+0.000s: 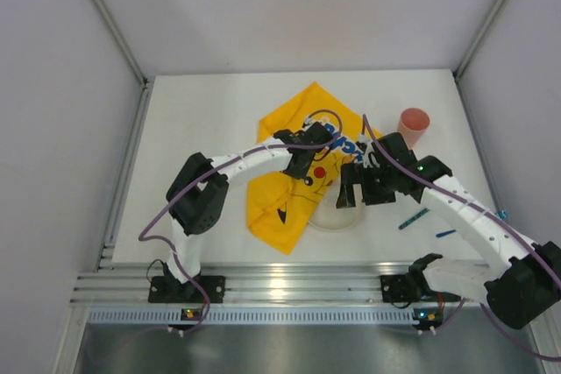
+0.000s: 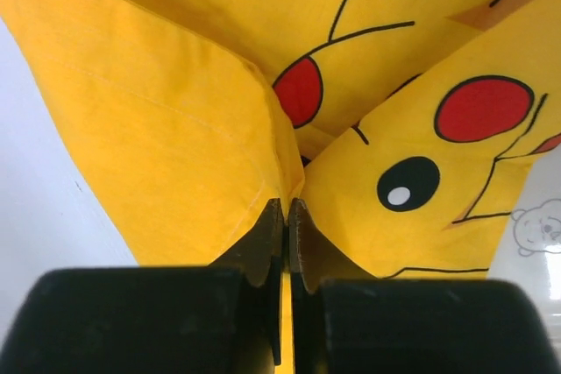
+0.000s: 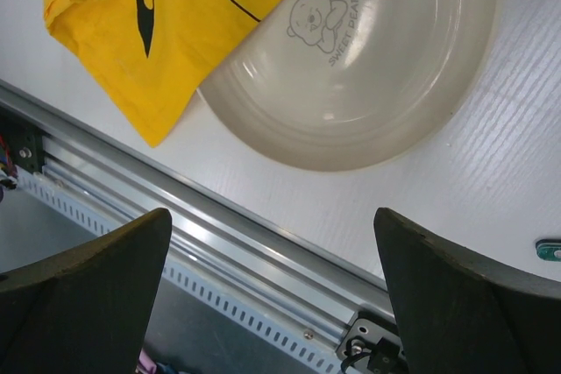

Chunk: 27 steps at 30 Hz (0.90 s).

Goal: Set the dinner table for one person

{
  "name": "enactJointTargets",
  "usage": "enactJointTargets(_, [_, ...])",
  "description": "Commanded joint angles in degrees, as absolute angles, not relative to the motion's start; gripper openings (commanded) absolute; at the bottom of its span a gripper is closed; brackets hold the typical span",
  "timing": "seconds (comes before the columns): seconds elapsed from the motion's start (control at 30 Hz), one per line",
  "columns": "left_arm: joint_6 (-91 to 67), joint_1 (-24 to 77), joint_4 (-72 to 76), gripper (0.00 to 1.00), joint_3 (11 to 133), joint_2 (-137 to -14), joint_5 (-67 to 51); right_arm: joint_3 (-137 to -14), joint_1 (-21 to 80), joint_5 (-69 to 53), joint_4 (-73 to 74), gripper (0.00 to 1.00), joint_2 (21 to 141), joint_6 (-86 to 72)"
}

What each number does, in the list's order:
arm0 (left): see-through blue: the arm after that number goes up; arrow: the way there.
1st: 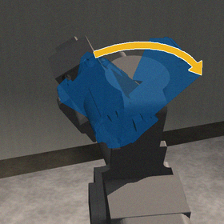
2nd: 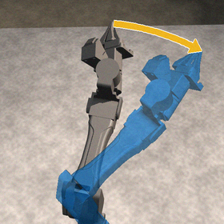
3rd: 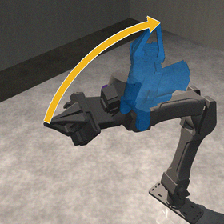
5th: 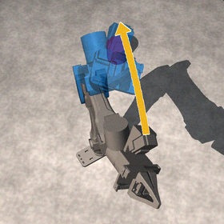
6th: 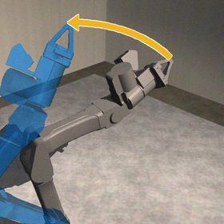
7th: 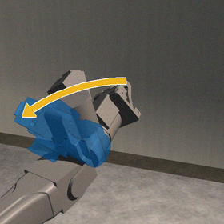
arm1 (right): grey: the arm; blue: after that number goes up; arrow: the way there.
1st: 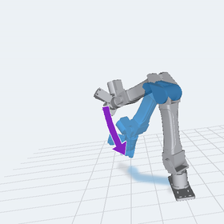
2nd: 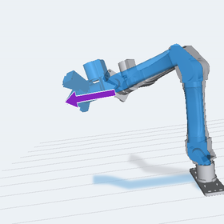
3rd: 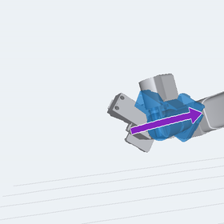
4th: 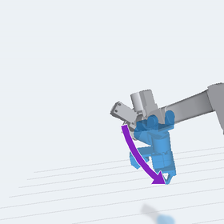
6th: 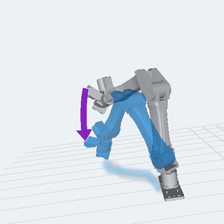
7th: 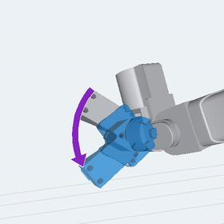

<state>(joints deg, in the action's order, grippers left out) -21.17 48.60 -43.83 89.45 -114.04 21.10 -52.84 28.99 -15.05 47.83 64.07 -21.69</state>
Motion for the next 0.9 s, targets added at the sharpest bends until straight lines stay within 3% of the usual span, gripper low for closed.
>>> enactJointTargets(0.0, [-21.53,46.94,-44.04,0.0,89.48,-112.15,22.32,-53.61,28.56,-14.68,47.9,1.0,63.54,-21.97])
enactJointTargets(0.13, [-21.27,43.44,-45.78,0.0,87.54,-107.16,25.39,-53.7,28.57,-14.77,47.64,1.0,63.98,-21.89])
enactJointTargets(0.27, [-23.11,37.28,-51.49,0.0,84.91,-99.68,38.96,-53.88,28.56,-15.2,47.37,1.0,64.16,-21.62])
enactJointTargets(0.3, [-24.16,34.13,-52.98,0.07,84.03,-97.84,41.46,-53.7,28.65,-15.29,47.2,1.0,64.07,-21.45])
enactJointTargets(0.33, [-26.0,32.71,-54.91,0.19,82.11,-94.52,43.92,-53.53,28.57,-15.82,46.94,1.0,64.07,-21.36])
enactJointTargets(0.37, [-26.89,31.39,-55.63,0.39,80.78,-92.92,48.21,-53.26,28.56,-15.99,46.76,1.0,63.99,-21.27])
enactJointTargets(0.4, [-28.2,30.16,-56.33,0.63,79.64,-91.51,49.47,-53.0,28.56,-16.34,46.5,1.0,63.98,-21.18])
enactJointTargets(0.43, [-29.78,27.62,-56.69,0.99,77.45,-89.06,49.05,-52.48,28.56,-16.52,46.06,1.0,63.9,-21.27])
enactJointTargets(0.63, [-38.93,26.72,-61.35,0.99,75.5,-86.31,42.64,-52.91,28.56,-18.02,44.65,1.0,65.39,-21.53])
enactJointTargets(0.87, [-34.81,34.71,-47.04,0.99,71.99,-87.97,26.47,-55.28,28.56,-18.46,44.3,1.0,67.67,-20.57])
